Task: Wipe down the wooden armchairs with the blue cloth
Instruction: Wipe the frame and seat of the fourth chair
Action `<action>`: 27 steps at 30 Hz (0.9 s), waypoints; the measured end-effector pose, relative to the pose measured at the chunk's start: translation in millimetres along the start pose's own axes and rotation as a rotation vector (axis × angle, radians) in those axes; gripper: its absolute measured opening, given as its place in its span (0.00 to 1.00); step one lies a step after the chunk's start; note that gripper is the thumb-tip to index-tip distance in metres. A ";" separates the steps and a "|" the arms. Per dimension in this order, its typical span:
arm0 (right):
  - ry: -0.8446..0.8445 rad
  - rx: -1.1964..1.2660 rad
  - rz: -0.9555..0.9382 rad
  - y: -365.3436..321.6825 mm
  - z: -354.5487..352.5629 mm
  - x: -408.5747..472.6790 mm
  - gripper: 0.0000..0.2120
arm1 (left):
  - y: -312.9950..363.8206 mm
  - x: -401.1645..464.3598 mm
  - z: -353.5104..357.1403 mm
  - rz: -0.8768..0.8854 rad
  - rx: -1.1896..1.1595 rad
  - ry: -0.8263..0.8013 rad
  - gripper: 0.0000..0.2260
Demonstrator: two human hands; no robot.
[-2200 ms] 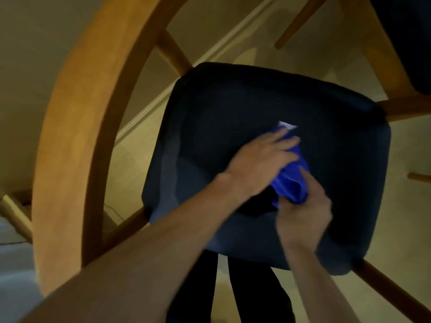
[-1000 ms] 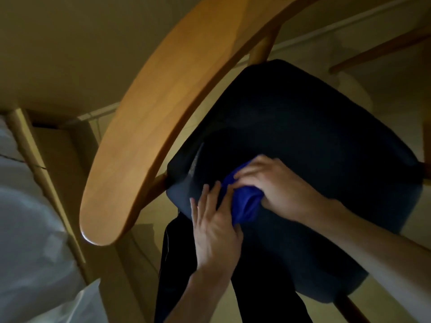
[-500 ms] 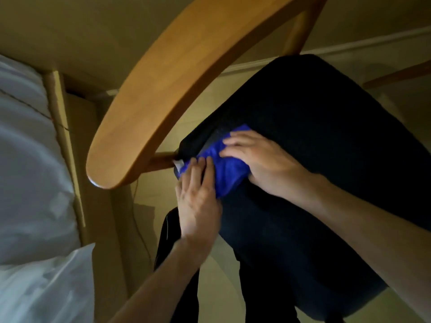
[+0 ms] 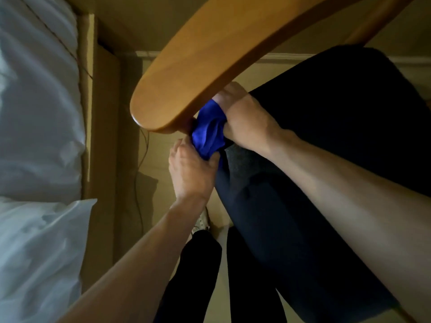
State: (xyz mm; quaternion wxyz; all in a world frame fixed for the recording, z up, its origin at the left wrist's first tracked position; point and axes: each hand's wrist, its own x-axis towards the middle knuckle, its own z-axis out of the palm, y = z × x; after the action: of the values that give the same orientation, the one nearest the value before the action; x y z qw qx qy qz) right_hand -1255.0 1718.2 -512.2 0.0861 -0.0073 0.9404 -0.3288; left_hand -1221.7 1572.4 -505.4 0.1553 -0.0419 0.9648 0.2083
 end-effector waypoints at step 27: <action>-0.168 -0.062 0.028 3.3 -2.7 -101.1 0.28 | -29.6 -72.4 7.4 0.149 -0.028 -0.218 0.27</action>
State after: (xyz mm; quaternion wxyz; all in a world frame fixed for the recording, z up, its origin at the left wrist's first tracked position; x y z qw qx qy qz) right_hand -1155.7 1729.6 -496.2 0.1689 -0.0244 0.9396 -0.2967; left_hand -1146.7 1549.8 -500.3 0.2429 0.0506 0.9395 0.2361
